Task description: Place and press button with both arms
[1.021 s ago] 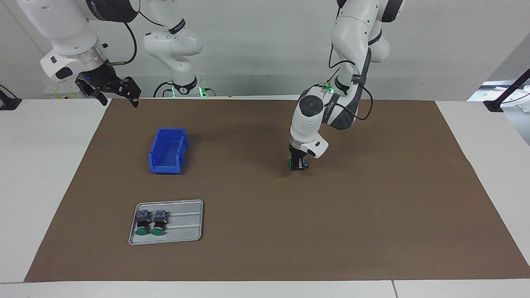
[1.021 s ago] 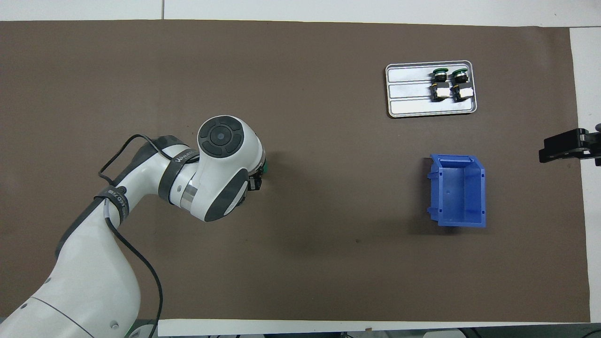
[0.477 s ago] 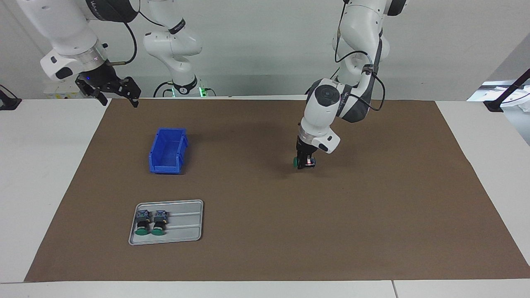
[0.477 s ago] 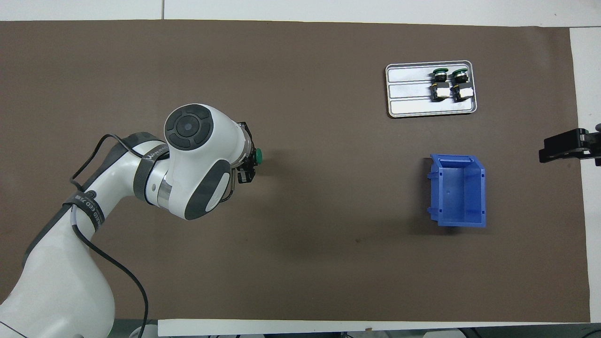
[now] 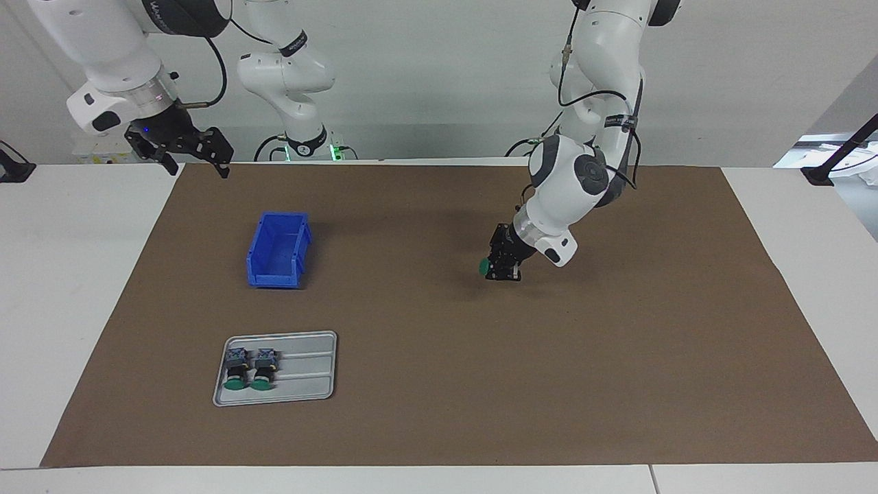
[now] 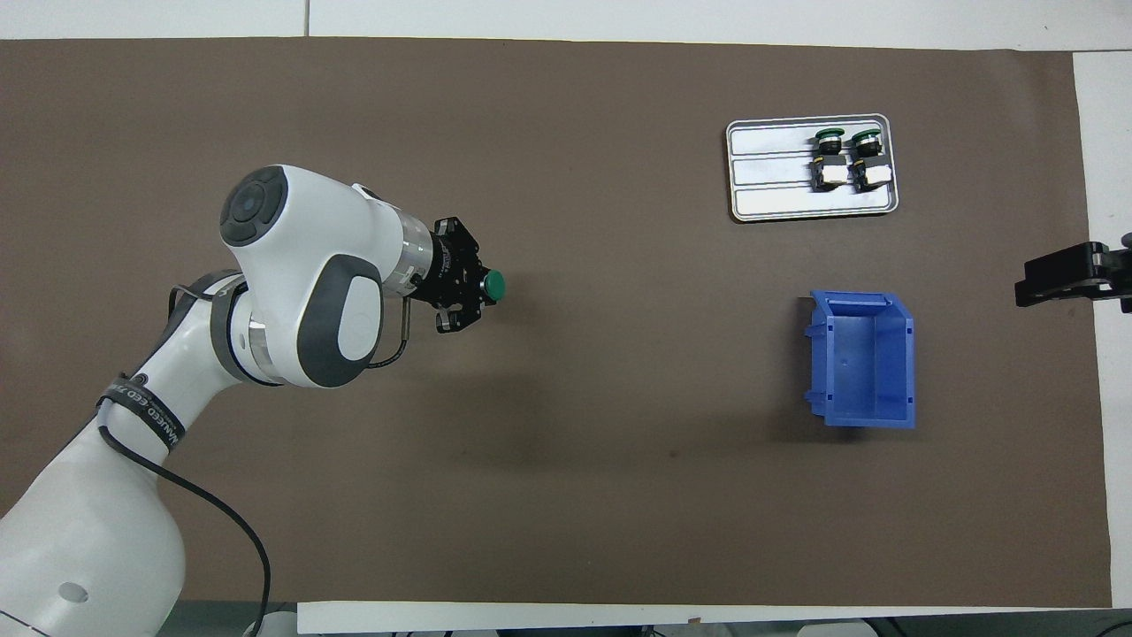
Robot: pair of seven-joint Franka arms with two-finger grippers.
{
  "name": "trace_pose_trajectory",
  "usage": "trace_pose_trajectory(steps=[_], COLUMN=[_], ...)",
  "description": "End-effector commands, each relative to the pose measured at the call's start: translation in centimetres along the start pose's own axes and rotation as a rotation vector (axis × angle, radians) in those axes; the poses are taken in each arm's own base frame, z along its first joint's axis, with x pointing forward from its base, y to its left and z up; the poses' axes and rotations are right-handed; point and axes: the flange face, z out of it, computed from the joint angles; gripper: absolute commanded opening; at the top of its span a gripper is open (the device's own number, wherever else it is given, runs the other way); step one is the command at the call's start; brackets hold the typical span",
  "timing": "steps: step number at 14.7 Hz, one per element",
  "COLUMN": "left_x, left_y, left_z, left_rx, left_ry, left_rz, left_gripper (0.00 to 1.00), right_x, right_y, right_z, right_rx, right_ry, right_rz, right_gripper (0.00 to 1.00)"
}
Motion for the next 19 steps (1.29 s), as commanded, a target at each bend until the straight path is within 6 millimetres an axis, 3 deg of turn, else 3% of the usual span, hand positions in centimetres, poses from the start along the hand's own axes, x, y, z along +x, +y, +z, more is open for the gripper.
trace_pose_trajectory(steps=[1, 4, 10, 19], left_x=[1.2, 3.2, 4.6, 4.5], left_y=[-0.6, -0.7, -0.8, -1.3], left_z=[-0.9, -1.6, -1.7, -1.0], left_rx=[-0.006, -0.024, -0.074, -0.125], left_ry=[-0.099, -0.163, -0.251, -0.342], left_rz=[0.051, 0.104, 0.071, 0.082], left_gripper=[0.12, 0.12, 0.0, 0.0], right_x=[-0.3, -0.4, -0.3, -0.3], right_y=[0.1, 0.1, 0.1, 0.1], right_z=[0.2, 0.1, 0.2, 0.2], right_rx=[0.007, 0.007, 0.007, 0.007], right_ry=[-0.006, -0.005, -0.006, -0.006], right_rz=[-0.009, -0.009, -0.009, -0.009], right_gripper=[0.98, 0.98, 0.98, 0.98])
